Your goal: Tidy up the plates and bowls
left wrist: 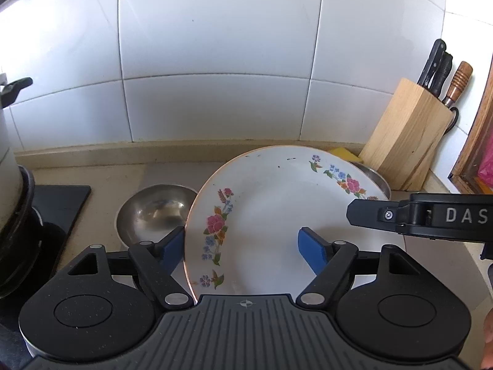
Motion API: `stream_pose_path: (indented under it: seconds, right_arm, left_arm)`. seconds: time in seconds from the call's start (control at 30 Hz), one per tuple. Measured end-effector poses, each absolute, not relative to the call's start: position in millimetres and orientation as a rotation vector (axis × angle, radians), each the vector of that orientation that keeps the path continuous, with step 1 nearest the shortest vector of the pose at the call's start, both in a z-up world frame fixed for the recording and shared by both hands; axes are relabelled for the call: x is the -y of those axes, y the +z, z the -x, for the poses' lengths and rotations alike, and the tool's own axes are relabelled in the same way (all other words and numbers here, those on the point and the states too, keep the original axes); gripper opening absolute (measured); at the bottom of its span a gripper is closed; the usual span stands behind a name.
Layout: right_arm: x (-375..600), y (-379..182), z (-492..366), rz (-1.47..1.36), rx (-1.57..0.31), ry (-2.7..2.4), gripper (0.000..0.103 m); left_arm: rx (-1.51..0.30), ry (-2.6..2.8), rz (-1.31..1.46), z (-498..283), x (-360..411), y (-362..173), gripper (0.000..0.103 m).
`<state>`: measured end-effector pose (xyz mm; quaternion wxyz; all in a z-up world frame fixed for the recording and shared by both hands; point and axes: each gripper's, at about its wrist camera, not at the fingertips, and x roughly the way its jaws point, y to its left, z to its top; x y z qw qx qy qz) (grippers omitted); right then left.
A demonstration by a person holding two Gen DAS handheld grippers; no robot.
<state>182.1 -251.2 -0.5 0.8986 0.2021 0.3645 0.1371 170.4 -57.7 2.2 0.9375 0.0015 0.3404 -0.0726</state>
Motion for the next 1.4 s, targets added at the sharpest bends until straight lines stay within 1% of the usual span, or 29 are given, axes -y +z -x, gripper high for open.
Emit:
stream_pose_path:
  seconds: [0.3,0.73,1.27,1.4]
  right_arm:
    - [244,-31,-195,-0.413,-0.857,0.298,0.032]
    - [233,-58,-200,-0.365,-0.936,0.303,0.032]
    - [226,-64,-207,-0.28,-0.94,0.294,0.032]
    - [224,-65,-210,-0.269,-0.937,0.295,0.037]
  left_arm:
    - [-0.764,-0.117,0.0,-173,55,-18,0.077]
    - [-0.843,-0.077,0.018,-177,52,-48,0.077]
    - [-0.887,-0.064,0.052,-184,56,-64,0.079]
    - [-0.888,-0.066,0.061,-186,56,-66,0.079]
